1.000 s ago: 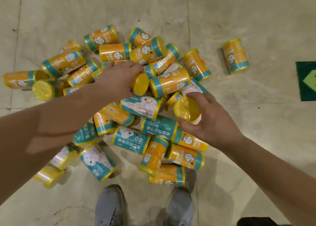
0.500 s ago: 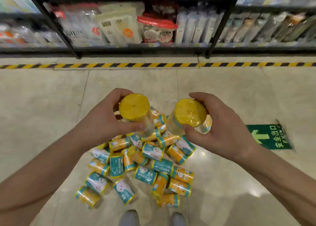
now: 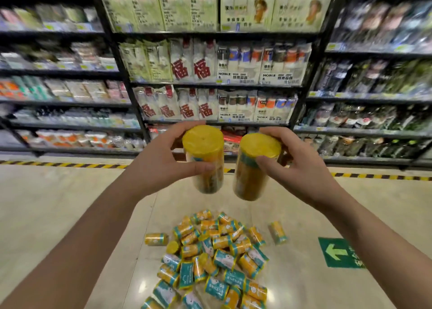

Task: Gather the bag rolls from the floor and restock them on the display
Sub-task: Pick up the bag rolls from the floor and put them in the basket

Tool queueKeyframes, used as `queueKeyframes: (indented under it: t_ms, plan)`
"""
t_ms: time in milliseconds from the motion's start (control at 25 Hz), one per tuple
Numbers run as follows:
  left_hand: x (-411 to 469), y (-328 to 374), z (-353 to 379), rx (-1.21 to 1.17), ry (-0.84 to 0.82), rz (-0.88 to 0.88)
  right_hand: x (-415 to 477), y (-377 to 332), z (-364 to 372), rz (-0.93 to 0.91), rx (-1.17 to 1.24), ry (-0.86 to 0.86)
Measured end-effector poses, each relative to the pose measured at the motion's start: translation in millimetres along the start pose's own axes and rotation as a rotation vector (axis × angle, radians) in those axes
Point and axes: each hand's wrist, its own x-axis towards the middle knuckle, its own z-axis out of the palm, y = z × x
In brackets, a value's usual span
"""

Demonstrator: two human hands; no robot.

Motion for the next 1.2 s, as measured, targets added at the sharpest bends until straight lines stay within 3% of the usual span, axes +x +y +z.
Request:
queueKeyframes:
  t_ms: [320,720,960,1200]
  plan:
    - [-72,25,-15,-0.012,0.174,-0.054,-5,-40,7,-0.129,0.113,-0.08]
    - [-270,40,11,-0.017,0.731,-0.311,-37,-116,67,-0.45,0.338,-0.618]
    - [-461,77,35,0.067,1.063,-0.452,-144,-216,130,-0.618,0.45,-0.865]
    - [-687,134,103,0.096,1.415,-0.558,-332,-336,170,-0.823,0.504,-1.154]
